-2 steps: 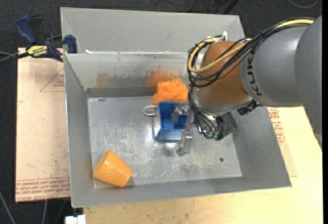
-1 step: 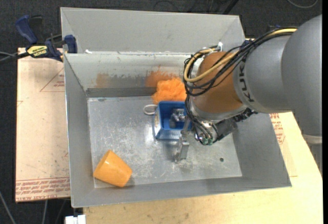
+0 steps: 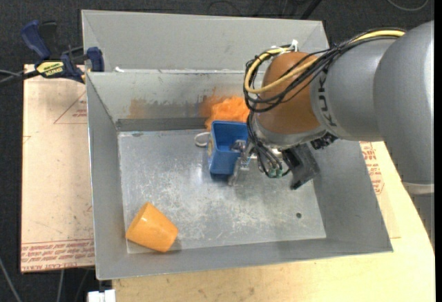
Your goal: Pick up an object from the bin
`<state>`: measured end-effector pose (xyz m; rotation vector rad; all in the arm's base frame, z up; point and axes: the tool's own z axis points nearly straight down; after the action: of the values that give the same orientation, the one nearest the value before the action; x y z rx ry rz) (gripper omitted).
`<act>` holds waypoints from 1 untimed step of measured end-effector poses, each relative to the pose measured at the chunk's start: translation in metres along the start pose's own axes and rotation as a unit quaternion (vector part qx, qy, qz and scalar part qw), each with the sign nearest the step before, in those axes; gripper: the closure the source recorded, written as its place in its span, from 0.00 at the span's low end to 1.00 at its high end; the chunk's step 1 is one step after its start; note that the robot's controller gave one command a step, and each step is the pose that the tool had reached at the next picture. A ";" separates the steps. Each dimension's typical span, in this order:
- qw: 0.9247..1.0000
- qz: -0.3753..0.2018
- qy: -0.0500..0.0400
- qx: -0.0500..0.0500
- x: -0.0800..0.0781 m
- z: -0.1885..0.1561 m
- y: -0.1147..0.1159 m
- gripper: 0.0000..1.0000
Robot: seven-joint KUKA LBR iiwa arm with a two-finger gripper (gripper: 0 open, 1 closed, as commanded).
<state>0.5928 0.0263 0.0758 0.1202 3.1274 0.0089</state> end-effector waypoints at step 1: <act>1.000 0.000 0.000 0.000 0.000 0.000 0.000 1.00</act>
Offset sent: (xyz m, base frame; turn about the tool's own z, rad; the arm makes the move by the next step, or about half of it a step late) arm 0.0001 0.0000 0.0052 0.0000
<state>0.5928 0.0263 0.0758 0.1202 3.1274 0.0089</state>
